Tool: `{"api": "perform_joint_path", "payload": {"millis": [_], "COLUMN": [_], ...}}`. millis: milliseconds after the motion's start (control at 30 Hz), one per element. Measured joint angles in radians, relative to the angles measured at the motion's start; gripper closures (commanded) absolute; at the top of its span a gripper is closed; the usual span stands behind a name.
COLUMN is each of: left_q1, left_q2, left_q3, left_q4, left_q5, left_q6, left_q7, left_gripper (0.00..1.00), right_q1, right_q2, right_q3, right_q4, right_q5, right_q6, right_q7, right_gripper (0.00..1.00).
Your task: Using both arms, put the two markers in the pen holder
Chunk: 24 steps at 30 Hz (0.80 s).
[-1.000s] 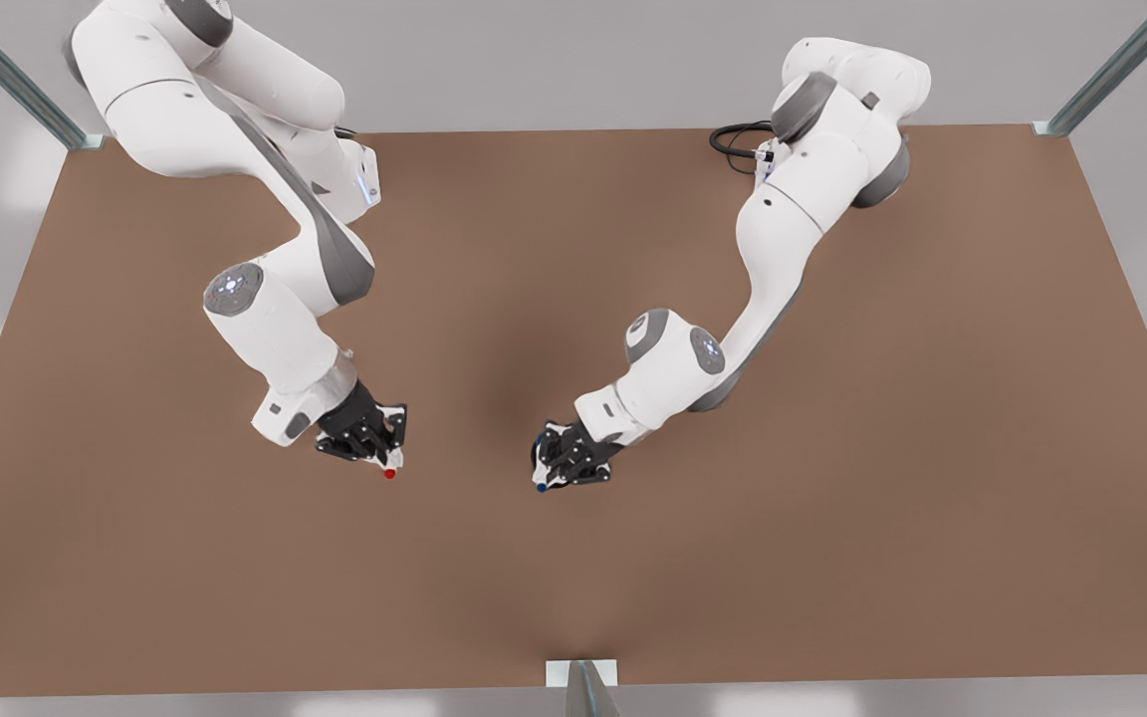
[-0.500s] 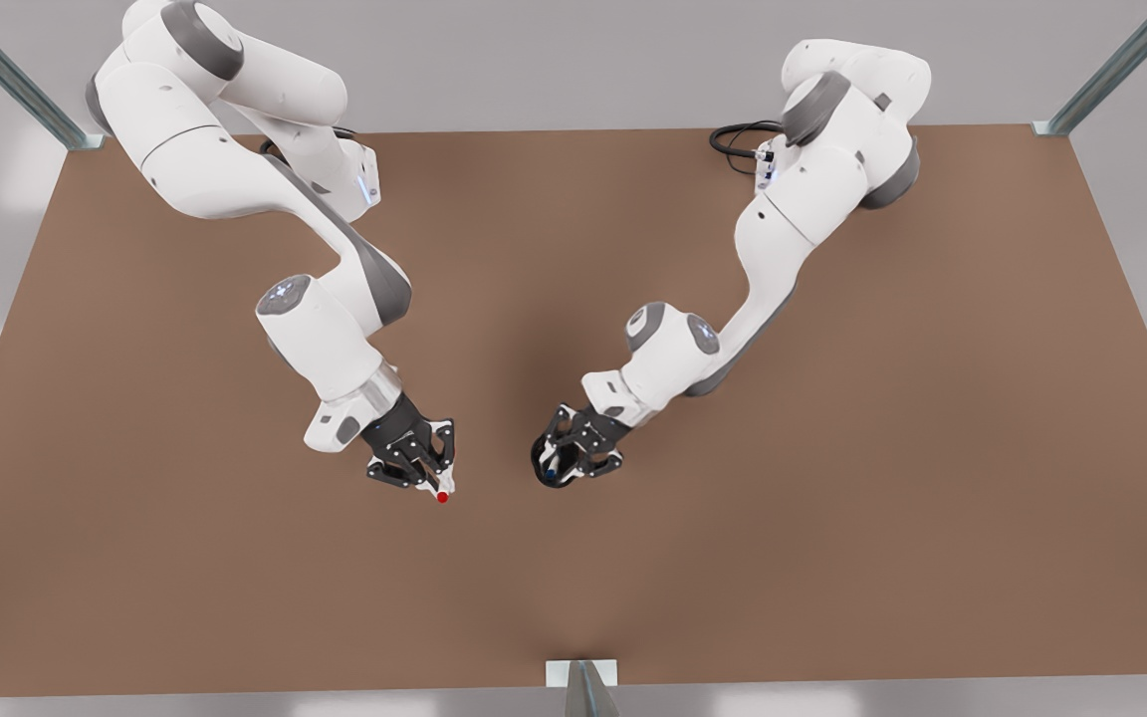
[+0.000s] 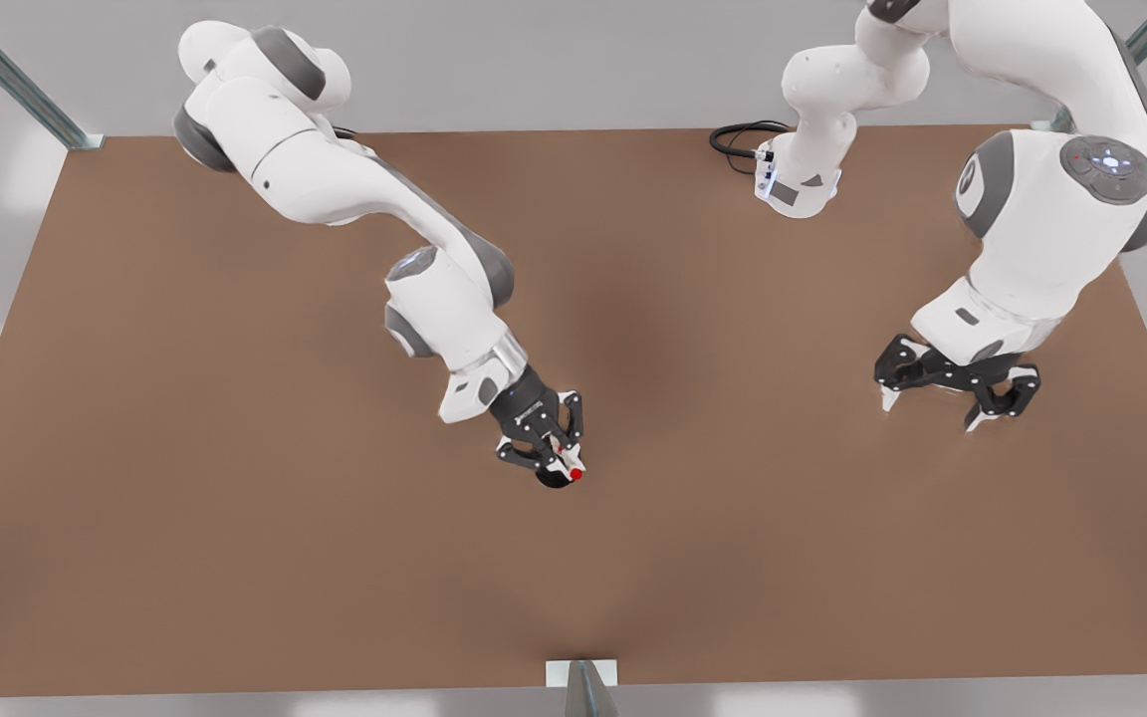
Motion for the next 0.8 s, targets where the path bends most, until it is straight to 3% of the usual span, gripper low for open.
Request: {"api": "perform_joint_path", "payload": {"millis": [100, 267, 533, 800], "left_q1": [-0.037, -0.043, -0.044, -0.041], "left_q2": [-0.003, 0.023, 0.055, 0.079], "left_q3": [0.056, 0.064, 0.065, 0.065], "left_q4": [-0.007, -0.008, -0.008, -0.008], "left_q5": [-0.03, -0.051, -0.053, -0.054], "left_q6": [-0.117, -0.218, -0.275, -0.289], "left_q7": [-0.025, -0.058, -0.095, -0.119], "left_gripper": [0.0, 0.0, 0.0, 0.0], "right_q1": [0.03, 0.015, -0.014, -0.037], "right_q2": [0.027, 0.026, -0.001, -0.013], "right_q3": [-0.055, -0.072, -0.074, -0.072], "right_q4": [0.004, -0.043, -0.214, -0.274], "right_q5": [-0.001, -0.016, -0.039, -0.048], "right_q6": [0.043, 0.088, 0.193, 0.263], "right_q7": [0.017, 0.041, 0.07, 0.09], "right_gripper": [0.76, 0.76, 0.76, 0.75]}}
